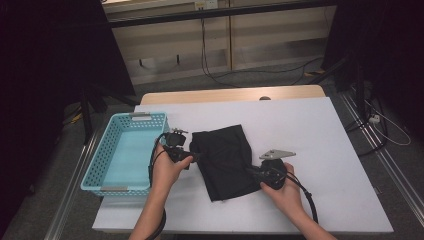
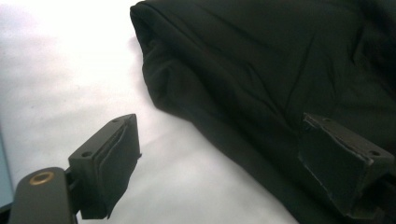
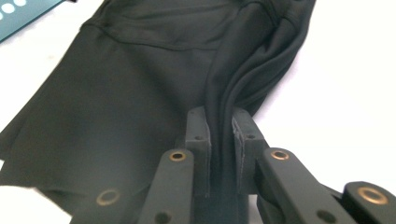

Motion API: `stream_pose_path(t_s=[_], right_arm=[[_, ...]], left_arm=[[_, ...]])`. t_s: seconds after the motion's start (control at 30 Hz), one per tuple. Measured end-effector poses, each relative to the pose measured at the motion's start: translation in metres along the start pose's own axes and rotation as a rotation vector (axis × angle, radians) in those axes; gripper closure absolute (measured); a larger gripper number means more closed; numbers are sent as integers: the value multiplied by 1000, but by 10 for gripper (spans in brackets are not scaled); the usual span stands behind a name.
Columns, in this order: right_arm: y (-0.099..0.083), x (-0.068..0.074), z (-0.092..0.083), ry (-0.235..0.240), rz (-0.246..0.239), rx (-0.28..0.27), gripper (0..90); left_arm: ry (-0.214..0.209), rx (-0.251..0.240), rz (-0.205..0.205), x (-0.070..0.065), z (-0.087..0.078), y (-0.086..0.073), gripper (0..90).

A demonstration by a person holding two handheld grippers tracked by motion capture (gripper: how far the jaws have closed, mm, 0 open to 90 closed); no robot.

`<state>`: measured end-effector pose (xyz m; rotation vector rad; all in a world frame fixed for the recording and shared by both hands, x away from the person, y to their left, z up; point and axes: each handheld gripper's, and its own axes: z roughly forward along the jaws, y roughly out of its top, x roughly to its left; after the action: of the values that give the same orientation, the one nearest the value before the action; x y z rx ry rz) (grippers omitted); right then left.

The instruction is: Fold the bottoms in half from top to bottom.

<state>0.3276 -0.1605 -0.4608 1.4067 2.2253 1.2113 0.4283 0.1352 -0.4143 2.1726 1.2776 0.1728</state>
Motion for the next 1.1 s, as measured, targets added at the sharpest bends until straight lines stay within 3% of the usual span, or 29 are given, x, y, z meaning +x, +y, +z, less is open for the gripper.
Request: stream_pose_path(t_s=[0.2,0.43,0.7,0.87,0.97,1.03,1.07,1.1], right_arm=[[0,7,-15,-23,-41,-13,808],[-8,7,-24,-3,-35,1,807],[-8,5,-24,-4,-34,-8,803],[-9,5,-22,-2,-38,-3,803],[-8,5,-22,-2,-36,-5,802],[-8,5,-22,-3,-39,-5,802],[-8,5,-22,-3,-38,-3,802],[-8,5,-22,-3,-38,-3,802]], left_arm=[[-28,-6,-36,6,10,6,145],[35,24,-36,10,20,20,144],[17,29,-75,15,39,38,189],[25,64,-74,12,50,45,260],[-6,82,-98,9,57,48,334],[28,105,-83,5,59,50,337],[55,121,-69,3,59,52,397],[77,136,-54,1,59,54,397]])
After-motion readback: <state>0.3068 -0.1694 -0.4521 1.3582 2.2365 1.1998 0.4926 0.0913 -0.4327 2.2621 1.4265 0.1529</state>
